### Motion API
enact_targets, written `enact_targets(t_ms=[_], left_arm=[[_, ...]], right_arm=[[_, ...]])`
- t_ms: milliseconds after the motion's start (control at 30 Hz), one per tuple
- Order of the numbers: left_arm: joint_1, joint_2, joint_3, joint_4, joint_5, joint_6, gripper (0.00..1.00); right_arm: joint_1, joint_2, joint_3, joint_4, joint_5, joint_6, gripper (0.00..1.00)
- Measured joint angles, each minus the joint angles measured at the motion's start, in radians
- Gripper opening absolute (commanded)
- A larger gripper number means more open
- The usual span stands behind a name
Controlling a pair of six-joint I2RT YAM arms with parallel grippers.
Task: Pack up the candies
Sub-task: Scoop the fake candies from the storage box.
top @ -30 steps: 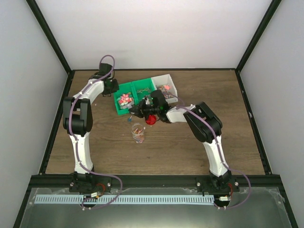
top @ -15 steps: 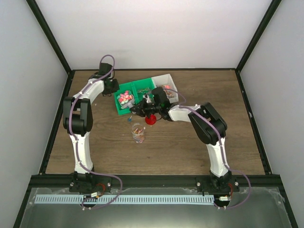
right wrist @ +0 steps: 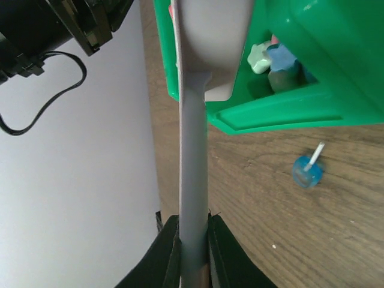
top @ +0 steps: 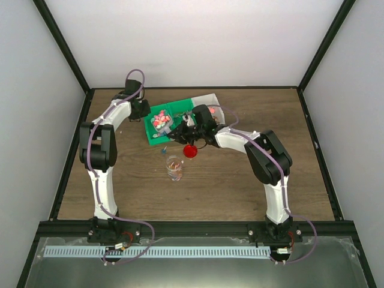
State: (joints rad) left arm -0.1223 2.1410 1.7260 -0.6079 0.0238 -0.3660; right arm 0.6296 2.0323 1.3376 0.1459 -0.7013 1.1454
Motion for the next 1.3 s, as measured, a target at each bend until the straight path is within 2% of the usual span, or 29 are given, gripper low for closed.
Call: enact_targets(t_ms=[333, 633, 867, 1100, 1300], left_arm=[[0.0, 0.0, 0.0, 0.0, 0.0, 0.0, 0.04], [0.0, 0.0, 0.0, 0.0, 0.001, 0.0, 0.04], [0.0, 0.001, 0.0, 0.0, 0.002, 0.001, 0.04], [0.0, 0.001, 0.0, 0.001, 0.004, 0.002, 0.04], [0.001, 0.001, 0.0, 0.001, 0.006, 0.002, 0.04]], right_arm=[[0.003, -0.035, 0.061, -0.215, 0.096, -0.172, 0.01], [0.028, -0.064, 0.085, -0.335, 0.171, -0.282, 0.01], [0.034, -0.061, 0.097, -0.375, 0.182, -0.303, 0.01], [-0.019, -0.072, 0.03, -0.241, 0.096, -0.264, 0.01], [-0.054, -0.086, -0.164, 0.085, -0.066, -0.114, 0.01]])
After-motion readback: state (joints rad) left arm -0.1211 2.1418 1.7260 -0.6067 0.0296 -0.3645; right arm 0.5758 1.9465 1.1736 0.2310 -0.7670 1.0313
